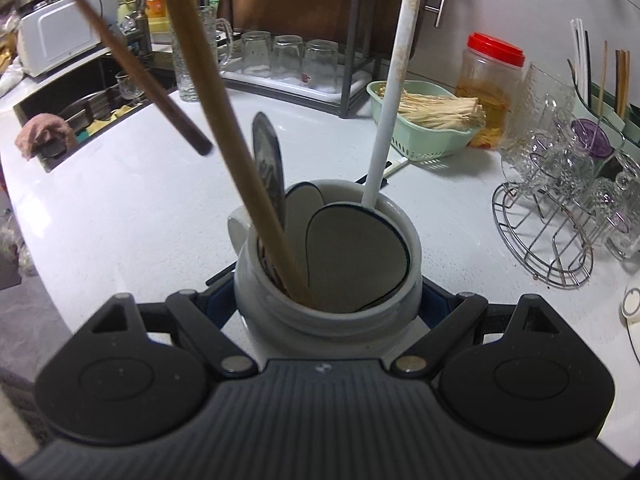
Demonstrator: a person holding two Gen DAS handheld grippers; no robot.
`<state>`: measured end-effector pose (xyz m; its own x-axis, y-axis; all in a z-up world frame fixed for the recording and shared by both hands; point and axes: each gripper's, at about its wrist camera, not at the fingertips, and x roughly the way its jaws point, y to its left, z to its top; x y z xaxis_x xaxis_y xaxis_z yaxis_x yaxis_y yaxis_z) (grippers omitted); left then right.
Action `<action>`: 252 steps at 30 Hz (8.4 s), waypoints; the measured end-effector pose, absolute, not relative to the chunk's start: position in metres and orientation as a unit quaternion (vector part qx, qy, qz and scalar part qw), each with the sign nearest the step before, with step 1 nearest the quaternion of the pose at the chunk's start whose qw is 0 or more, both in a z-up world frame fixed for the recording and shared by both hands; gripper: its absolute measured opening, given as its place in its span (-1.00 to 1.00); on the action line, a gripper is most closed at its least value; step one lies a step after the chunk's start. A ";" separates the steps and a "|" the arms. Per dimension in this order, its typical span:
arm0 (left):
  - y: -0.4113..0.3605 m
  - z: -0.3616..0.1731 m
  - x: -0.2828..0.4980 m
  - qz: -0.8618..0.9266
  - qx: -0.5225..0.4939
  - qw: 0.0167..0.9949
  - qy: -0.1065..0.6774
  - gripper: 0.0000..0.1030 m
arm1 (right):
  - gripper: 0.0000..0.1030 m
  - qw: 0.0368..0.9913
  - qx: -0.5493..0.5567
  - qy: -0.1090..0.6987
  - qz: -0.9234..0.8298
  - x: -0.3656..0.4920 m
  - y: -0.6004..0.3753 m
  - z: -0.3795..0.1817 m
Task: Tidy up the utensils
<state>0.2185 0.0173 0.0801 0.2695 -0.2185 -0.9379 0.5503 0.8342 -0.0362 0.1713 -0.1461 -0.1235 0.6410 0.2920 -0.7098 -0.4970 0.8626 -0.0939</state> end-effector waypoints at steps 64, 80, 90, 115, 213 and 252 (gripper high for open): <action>-0.017 -0.178 0.307 -0.157 -0.029 0.851 0.501 -0.92 | 0.79 0.898 -0.127 0.380 0.181 0.188 -0.194 -0.120; -0.026 -0.186 0.322 -0.102 -0.052 0.856 0.503 -0.82 | 0.78 0.899 -0.128 0.373 0.191 0.187 -0.199 -0.121; -0.026 -0.181 0.293 -0.077 -0.025 0.856 0.510 -1.00 | 0.79 0.894 -0.134 0.378 0.199 0.194 -0.194 -0.120; 0.029 -0.182 0.225 -0.042 -0.095 0.848 0.520 -1.00 | 0.78 0.890 -0.137 0.381 0.211 0.212 -0.174 -0.121; 0.031 -0.185 0.210 -0.087 -0.061 0.846 0.522 -0.91 | 0.79 0.914 -0.109 0.356 0.157 0.188 -0.157 -0.125; 0.095 -0.175 0.089 -0.091 -0.220 0.801 0.549 -0.32 | 0.78 0.908 -0.115 0.366 0.171 0.191 -0.157 -0.124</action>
